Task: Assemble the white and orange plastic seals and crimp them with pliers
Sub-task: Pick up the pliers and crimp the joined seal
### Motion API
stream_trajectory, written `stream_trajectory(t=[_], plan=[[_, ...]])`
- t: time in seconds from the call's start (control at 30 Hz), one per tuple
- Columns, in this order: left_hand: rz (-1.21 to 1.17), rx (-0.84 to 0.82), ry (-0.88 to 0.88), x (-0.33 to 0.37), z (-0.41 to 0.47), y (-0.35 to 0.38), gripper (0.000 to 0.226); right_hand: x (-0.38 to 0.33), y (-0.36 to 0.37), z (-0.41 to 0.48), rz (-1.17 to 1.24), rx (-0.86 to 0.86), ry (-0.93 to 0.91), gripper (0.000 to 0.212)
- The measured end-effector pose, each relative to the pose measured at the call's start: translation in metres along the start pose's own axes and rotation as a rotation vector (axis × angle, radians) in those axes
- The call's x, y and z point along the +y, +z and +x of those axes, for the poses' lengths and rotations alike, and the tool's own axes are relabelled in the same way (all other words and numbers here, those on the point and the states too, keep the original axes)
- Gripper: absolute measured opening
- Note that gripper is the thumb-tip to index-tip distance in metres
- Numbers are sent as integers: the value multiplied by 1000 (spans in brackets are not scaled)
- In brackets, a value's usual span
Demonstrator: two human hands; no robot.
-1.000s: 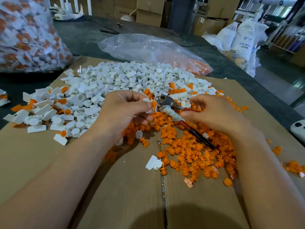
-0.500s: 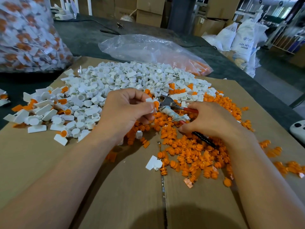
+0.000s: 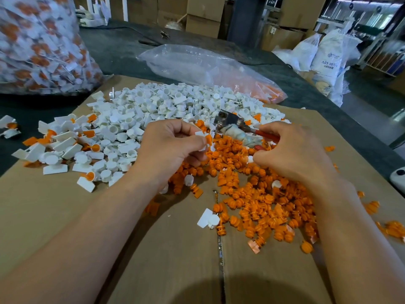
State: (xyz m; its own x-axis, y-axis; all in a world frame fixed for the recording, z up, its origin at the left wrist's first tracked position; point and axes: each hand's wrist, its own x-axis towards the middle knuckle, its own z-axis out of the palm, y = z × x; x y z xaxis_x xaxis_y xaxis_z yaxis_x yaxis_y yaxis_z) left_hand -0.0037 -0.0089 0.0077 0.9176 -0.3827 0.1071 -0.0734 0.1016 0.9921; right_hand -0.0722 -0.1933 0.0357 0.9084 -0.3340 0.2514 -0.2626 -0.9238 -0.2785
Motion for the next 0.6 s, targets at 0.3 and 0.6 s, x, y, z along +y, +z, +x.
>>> stream_trajectory(t=[0.3,0.6], plan=[[-67,7,-8,-1,0,-1,14,3,4,3,26,-11,-15,9],[-129,31,18,-3,4,-2,12,-4,8,2,-70,131,-153,17]])
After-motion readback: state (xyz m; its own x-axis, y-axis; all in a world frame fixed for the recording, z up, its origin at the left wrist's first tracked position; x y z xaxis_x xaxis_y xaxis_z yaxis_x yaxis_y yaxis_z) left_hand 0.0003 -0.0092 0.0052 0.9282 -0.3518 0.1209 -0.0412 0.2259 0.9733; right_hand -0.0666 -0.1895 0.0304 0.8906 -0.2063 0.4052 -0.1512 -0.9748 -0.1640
